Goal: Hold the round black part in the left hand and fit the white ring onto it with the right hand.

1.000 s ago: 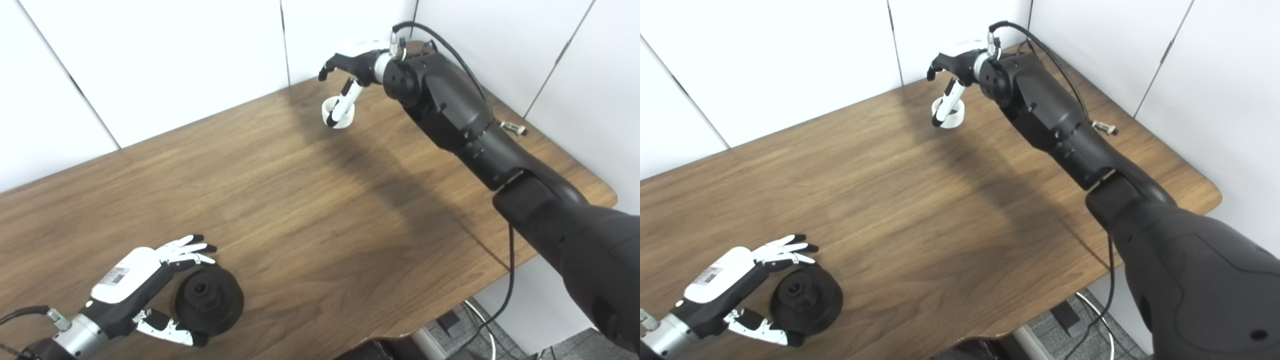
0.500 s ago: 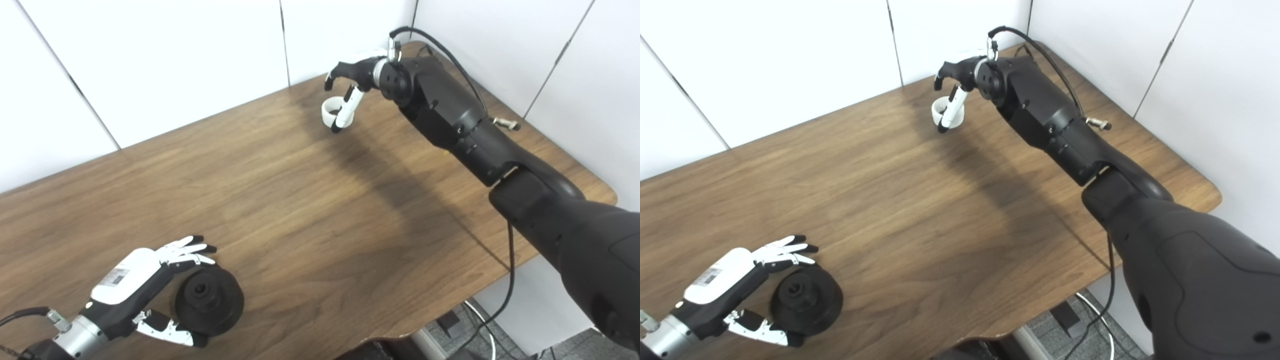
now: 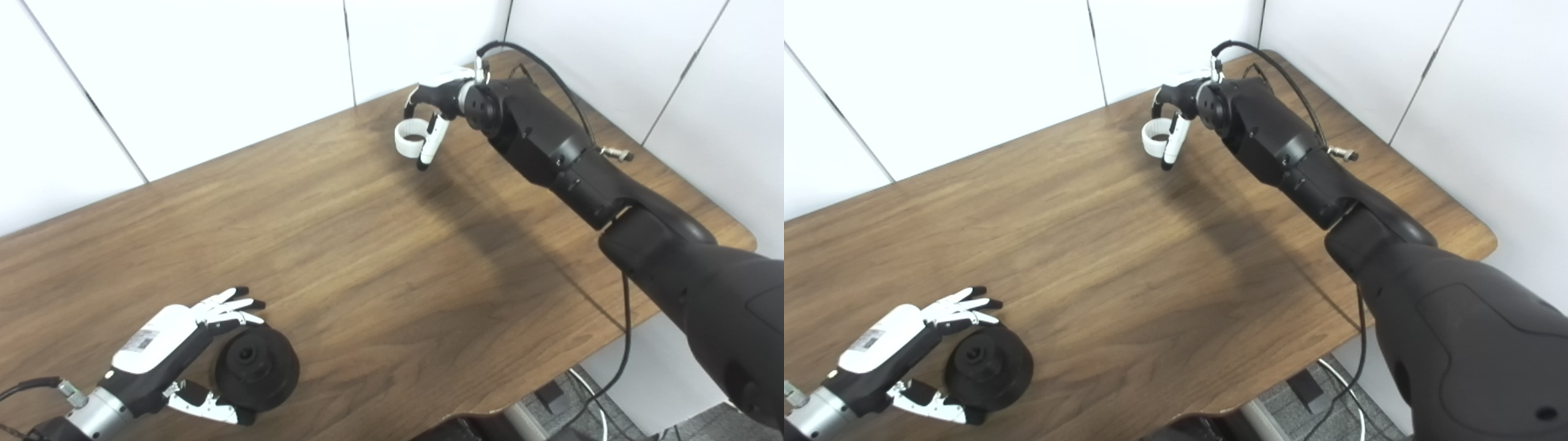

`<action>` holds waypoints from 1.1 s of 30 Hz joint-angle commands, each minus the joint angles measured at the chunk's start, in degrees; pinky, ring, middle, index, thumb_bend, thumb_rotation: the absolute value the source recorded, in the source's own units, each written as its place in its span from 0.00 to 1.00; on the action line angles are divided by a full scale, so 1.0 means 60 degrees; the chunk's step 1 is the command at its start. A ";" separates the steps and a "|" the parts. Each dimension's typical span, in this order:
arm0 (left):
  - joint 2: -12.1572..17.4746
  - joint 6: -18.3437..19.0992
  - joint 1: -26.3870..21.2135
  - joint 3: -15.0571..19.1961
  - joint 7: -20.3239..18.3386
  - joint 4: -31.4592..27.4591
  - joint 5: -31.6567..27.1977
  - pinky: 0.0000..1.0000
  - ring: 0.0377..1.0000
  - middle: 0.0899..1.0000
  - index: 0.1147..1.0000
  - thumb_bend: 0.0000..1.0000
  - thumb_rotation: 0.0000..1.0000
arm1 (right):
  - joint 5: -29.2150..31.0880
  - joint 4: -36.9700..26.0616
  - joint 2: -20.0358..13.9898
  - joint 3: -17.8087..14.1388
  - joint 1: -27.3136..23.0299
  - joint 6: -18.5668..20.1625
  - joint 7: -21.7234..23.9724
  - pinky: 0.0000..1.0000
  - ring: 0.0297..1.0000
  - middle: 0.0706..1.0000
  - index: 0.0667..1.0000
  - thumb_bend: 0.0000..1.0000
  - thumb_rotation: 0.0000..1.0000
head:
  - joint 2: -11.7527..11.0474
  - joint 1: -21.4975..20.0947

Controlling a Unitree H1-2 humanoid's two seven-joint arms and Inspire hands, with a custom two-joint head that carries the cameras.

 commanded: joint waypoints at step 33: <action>0.0323 0.0425 0.0216 0.0114 -0.0344 -0.0621 0.0094 0.94 0.98 0.89 0.42 0.52 0.07 | 0.0546 0.1850 0.0605 0.0495 -0.0699 -0.0894 -0.3087 0.78 0.85 0.81 0.66 0.79 0.19 | 0.0254 0.0342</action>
